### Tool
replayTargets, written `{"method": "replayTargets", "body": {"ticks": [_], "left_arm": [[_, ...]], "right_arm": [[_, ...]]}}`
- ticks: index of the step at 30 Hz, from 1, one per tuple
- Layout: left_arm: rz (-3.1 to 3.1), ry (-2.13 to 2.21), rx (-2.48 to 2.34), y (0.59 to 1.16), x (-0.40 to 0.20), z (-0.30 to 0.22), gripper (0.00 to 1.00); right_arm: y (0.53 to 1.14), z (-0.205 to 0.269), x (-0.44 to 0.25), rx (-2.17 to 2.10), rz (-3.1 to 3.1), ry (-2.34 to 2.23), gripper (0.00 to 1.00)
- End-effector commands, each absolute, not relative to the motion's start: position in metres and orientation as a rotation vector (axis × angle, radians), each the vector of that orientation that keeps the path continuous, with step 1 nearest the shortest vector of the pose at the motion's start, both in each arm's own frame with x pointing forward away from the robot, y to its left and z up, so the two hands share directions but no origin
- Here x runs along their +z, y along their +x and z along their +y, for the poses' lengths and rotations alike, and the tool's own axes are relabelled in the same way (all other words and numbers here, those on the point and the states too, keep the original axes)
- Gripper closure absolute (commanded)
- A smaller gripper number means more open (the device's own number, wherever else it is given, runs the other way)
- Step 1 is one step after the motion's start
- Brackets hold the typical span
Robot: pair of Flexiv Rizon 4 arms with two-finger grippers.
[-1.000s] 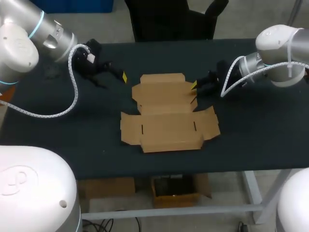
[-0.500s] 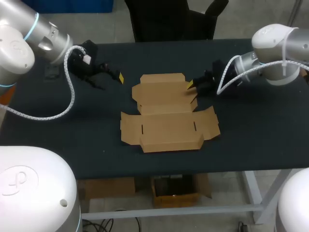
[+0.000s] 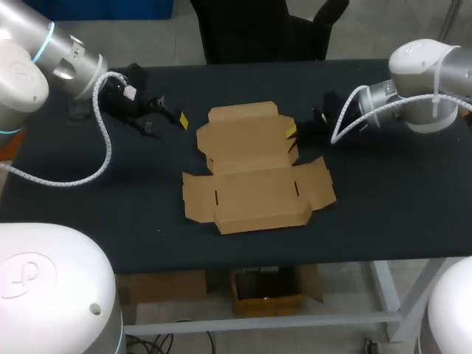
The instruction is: Assemble the packaging by folding the flat box into shape, placing the metal phone stand inside, and closing the box properly
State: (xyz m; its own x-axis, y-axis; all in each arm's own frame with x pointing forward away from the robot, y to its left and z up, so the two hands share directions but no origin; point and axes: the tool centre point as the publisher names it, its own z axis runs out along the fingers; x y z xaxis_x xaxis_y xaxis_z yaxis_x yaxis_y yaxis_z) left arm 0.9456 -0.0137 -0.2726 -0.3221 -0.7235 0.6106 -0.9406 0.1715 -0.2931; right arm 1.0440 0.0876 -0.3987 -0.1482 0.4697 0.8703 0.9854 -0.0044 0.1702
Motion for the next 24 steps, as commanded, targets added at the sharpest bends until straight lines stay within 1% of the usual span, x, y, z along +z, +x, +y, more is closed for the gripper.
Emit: {"method": "replayTargets", "body": {"ticks": [1,19,24], "left_arm": [[-2.12,1.55,0.916,0.949,-0.275,-0.011,0.0],[-2.209,1.432,0.922,0.952,-0.28,-0.02,0.0],[-2.209,1.432,0.922,0.952,-0.28,-0.02,0.0]], "right_arm": [[1.037,0.081,-0.391,-1.16,-1.669,-1.475,1.0],[1.028,0.071,-0.336,-1.428,-1.731,-1.244,1.0],[1.028,0.071,-0.336,-1.428,-1.731,-1.244,1.0]]}}
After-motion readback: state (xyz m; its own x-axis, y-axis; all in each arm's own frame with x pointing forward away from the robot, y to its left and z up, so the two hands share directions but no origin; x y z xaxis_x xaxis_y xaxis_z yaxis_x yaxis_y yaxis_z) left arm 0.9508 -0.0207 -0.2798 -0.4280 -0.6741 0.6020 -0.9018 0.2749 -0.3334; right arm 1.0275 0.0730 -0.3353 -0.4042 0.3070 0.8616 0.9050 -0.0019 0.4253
